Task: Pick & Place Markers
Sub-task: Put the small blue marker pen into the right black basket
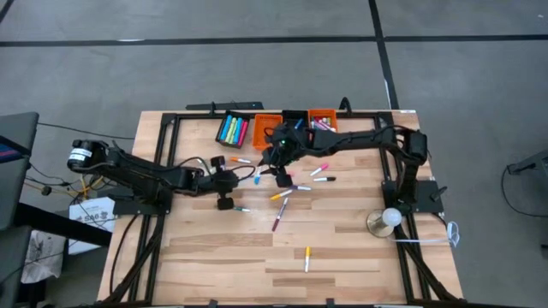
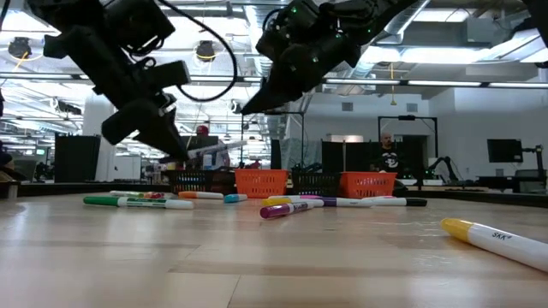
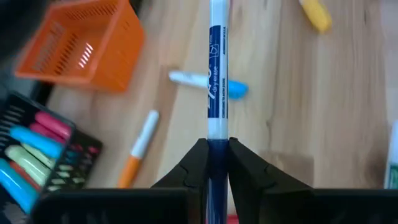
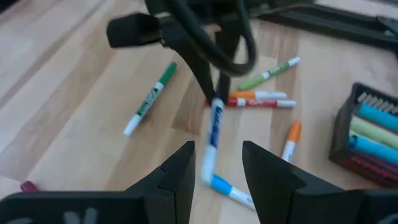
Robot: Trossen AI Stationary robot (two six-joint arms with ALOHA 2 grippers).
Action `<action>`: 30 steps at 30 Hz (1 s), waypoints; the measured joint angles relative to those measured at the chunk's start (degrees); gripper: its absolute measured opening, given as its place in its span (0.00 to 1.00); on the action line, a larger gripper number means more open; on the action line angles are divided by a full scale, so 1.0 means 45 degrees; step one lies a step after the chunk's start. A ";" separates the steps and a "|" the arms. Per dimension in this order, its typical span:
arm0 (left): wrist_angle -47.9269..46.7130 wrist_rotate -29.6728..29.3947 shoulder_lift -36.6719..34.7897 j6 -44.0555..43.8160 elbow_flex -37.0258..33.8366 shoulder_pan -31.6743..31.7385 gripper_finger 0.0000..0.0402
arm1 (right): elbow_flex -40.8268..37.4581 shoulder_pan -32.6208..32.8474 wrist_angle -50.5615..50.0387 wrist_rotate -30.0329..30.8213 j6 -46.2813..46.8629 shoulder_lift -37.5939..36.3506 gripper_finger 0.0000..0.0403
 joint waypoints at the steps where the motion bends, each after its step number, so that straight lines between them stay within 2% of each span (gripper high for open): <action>1: 0.0206 -0.0159 -0.0005 0.0040 0.0000 -0.0042 0.11 | 0.0000 0.0077 0.0030 0.0001 -0.0035 0.0000 0.30; 15: 0.2183 -0.0706 -0.0010 0.0721 0.0005 -0.0347 0.12 | 0.0000 0.0133 -0.0304 0.0244 -0.0098 0.0000 0.30; 30: 0.2792 -0.0713 -0.0019 0.0726 0.0010 -0.0349 0.13 | 0.0000 0.0113 -0.0372 0.0365 -0.0088 0.0000 0.30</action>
